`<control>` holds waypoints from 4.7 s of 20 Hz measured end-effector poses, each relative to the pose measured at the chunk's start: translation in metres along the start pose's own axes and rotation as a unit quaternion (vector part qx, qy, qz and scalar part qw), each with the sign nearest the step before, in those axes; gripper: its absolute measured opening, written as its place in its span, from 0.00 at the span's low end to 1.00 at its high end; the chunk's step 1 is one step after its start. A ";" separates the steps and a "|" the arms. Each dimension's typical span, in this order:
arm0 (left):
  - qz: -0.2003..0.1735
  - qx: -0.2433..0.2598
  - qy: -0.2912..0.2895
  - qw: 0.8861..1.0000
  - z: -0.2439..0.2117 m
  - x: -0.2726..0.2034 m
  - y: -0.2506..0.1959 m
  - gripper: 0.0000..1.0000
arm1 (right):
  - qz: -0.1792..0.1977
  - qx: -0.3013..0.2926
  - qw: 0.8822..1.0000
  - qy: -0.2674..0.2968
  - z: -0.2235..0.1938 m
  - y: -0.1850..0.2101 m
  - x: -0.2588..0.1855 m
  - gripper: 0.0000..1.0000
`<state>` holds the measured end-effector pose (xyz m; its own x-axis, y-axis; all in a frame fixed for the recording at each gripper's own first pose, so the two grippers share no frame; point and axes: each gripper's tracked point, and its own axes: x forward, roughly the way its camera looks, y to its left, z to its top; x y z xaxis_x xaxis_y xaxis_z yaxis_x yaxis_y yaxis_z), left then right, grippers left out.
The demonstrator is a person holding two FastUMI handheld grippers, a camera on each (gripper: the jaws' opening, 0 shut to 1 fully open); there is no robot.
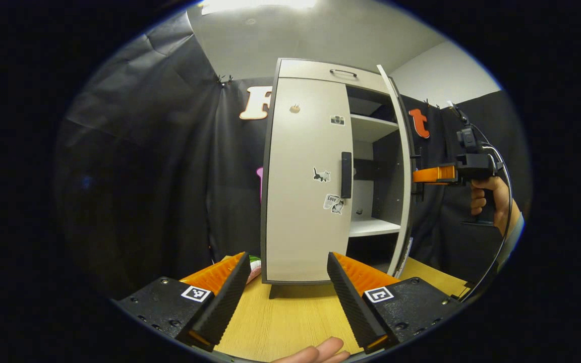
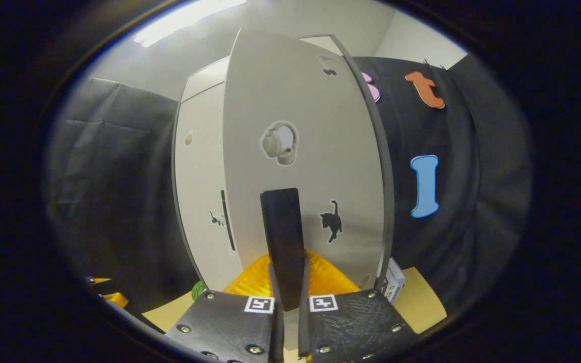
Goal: Open the right door of the double-door shoe cabinet with the right hand, and open the left door with the left hand.
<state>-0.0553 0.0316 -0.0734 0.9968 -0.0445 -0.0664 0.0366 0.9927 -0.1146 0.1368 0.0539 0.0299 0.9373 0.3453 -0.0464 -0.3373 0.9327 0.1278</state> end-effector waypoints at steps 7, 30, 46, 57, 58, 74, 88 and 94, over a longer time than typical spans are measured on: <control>-0.042 0.000 -0.013 0.999 0.003 -0.009 -0.024 0.95 | -0.032 -0.011 0.999 -0.005 0.005 -0.032 -0.027 0.10; -0.053 0.002 0.016 0.998 -0.013 0.005 -0.061 0.95 | -0.107 -0.015 0.993 -0.042 0.019 -0.148 -0.071 0.00; -0.049 -0.008 0.018 0.999 0.030 0.112 -0.090 0.95 | -0.172 -0.020 0.984 -0.050 -0.051 -0.112 -0.209 0.98; -0.011 0.019 -0.042 0.999 0.089 0.229 -0.113 0.95 | -0.127 -0.029 0.989 -0.065 -0.117 -0.036 -0.261 0.94; 0.012 0.037 -0.044 0.998 0.091 0.236 -0.109 0.95 | -0.127 -0.027 0.989 -0.069 -0.117 -0.034 -0.264 0.94; 0.058 0.028 0.044 0.997 0.061 0.321 -0.139 0.67 | -0.170 0.000 0.982 -0.078 -0.120 -0.065 -0.312 0.98; 0.017 0.017 0.088 0.996 0.056 0.314 -0.131 0.25 | -0.146 -0.023 0.984 -0.096 -0.099 -0.044 -0.334 0.94; 0.001 0.027 0.081 0.996 0.056 0.307 -0.129 0.22 | -0.140 -0.027 0.985 -0.097 -0.098 -0.037 -0.327 0.98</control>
<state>0.2501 -0.1039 -0.0237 0.9725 -0.0559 -0.2259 0.0430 0.9972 -0.0616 -0.1655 -0.0829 -0.0563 0.9915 0.0528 0.1192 -0.0630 0.9945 0.0834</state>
